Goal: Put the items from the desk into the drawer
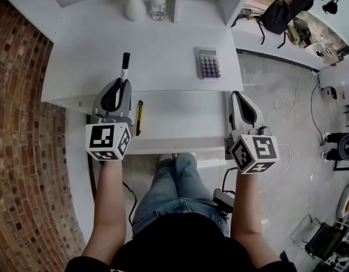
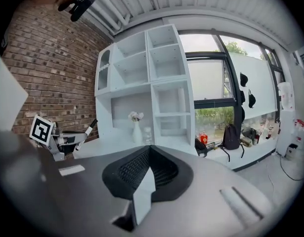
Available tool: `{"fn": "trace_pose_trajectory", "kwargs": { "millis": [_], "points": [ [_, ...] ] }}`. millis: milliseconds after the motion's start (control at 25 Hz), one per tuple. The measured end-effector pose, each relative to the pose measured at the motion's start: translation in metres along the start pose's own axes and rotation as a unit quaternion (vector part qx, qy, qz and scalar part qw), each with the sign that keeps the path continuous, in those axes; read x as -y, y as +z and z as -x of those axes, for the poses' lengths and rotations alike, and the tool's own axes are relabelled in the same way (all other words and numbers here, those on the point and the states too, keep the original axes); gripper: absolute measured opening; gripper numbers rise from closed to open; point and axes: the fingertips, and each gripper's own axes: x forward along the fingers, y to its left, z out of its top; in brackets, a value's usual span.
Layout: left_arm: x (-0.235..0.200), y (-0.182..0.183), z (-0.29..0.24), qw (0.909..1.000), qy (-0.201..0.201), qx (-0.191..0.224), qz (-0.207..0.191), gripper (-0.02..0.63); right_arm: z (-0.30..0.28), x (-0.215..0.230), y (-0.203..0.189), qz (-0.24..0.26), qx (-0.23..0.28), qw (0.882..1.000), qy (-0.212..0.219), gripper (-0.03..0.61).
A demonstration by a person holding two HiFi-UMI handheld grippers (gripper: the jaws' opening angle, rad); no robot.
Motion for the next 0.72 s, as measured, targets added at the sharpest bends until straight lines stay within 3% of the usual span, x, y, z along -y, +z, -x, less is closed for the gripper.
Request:
{"fn": "trace_pose_trajectory", "kwargs": {
  "millis": [120, 240, 440, 720],
  "points": [
    [0.029, -0.060, -0.013, 0.9958, -0.042, -0.081, 0.005, 0.066, -0.005, 0.000, -0.030, -0.016, -0.033, 0.999, 0.001, 0.006],
    [0.052, -0.118, -0.023, 0.9837, -0.077, -0.163, 0.001, 0.066, -0.009, 0.000, -0.051, -0.033, -0.057, 0.998, 0.005, 0.006],
    [0.079, -0.198, -0.032, 0.9525, -0.118, -0.280, 0.013, 0.066, -0.007, 0.008, -0.068, -0.049, -0.080, 0.996, -0.004, 0.005],
    [0.110, -0.278, -0.056, 0.9027, -0.145, -0.404, 0.033, 0.066, -0.010, 0.028, -0.075, -0.054, -0.095, 0.994, -0.015, 0.006]
  ]
}}
